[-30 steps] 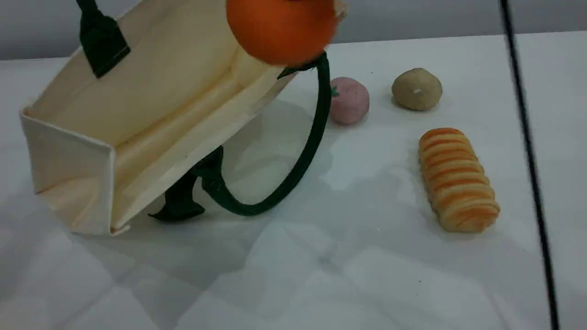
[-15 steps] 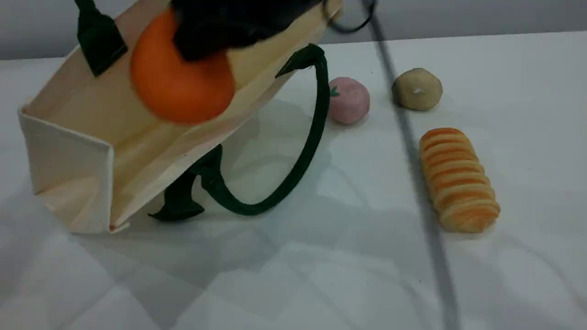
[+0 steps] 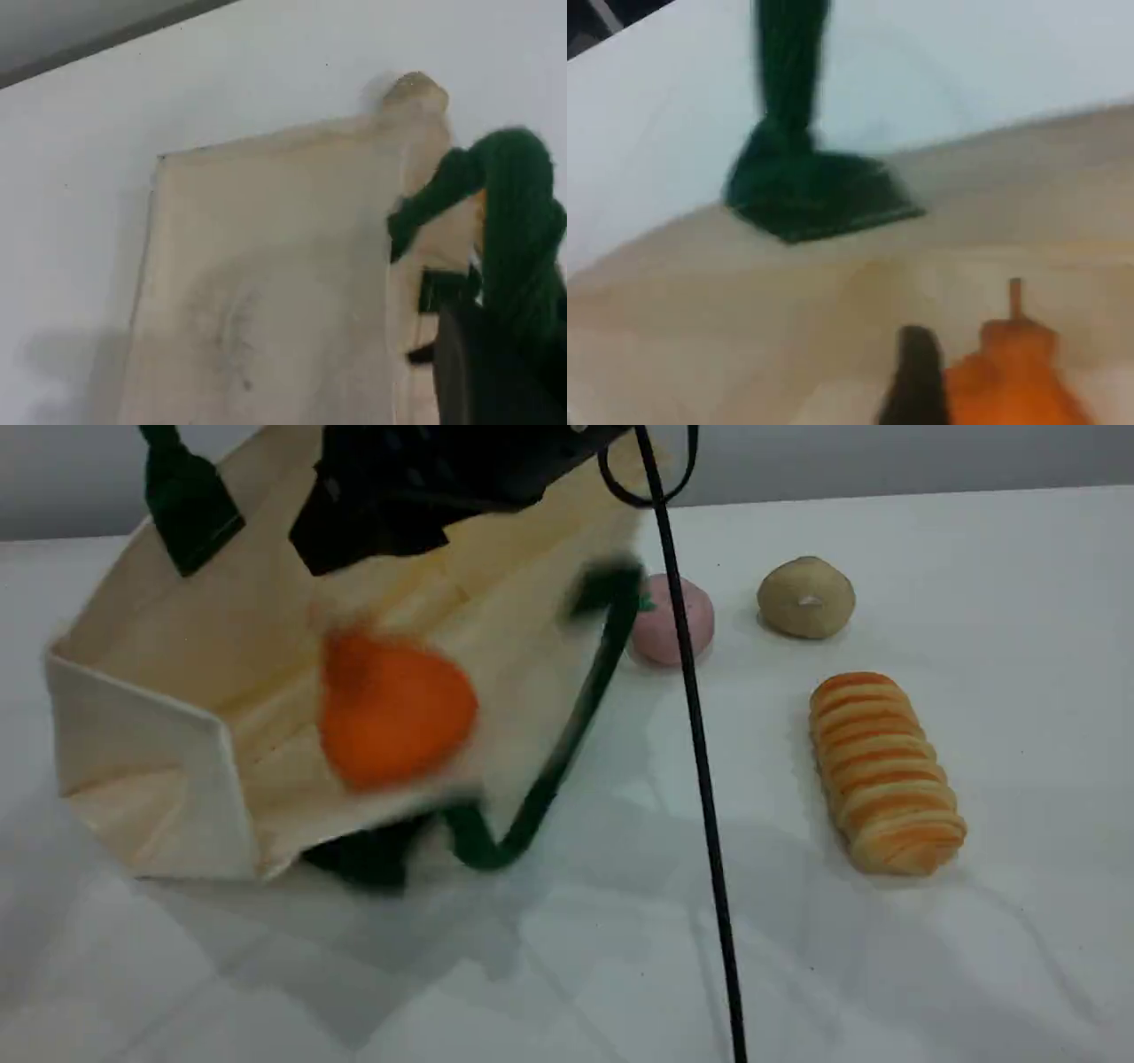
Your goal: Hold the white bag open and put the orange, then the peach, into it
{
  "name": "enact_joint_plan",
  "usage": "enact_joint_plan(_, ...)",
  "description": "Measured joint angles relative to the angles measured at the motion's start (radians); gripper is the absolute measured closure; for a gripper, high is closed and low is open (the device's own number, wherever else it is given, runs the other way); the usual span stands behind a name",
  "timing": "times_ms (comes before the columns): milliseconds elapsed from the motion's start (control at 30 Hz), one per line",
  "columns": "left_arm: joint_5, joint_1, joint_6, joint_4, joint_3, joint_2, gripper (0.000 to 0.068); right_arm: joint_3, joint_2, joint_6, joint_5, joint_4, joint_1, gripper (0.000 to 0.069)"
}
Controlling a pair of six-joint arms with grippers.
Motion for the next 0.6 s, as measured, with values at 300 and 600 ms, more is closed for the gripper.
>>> enact_joint_plan(300,-0.010,0.000,-0.002,0.015,0.000,0.000,0.0599,0.001,-0.108,0.151,-0.068,-0.196,-0.147,0.0117)
enact_joint_plan(600,-0.017,0.000,-0.002,-0.022,0.000,0.000,0.0599,0.003,0.012,0.204,-0.068,-0.253,-0.259,0.0118)
